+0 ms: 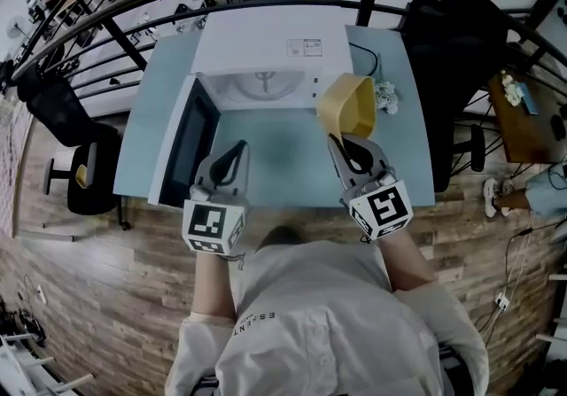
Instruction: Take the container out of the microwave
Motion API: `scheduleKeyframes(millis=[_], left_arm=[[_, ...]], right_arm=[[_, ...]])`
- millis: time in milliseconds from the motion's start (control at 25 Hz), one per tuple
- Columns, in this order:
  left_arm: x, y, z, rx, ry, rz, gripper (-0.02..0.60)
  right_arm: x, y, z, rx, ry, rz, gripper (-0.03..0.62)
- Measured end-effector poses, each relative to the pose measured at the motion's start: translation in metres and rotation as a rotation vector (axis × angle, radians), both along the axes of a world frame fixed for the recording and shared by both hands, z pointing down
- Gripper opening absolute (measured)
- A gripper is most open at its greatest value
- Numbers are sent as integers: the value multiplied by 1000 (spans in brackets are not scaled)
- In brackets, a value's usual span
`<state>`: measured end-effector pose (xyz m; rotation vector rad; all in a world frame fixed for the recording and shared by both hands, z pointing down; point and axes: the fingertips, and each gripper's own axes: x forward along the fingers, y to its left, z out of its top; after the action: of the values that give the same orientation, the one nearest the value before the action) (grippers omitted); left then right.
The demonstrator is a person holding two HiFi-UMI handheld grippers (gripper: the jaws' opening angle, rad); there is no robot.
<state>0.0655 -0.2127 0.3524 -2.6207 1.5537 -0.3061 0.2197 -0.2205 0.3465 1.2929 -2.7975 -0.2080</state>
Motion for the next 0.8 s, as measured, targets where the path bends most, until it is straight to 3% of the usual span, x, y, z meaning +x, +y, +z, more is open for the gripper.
scheduleKeyframes(millis=[800], left_arm=[[13,12,0,5,-26,-25,-6]], right_arm=[[13,4,15,-56,-31,-3,17]])
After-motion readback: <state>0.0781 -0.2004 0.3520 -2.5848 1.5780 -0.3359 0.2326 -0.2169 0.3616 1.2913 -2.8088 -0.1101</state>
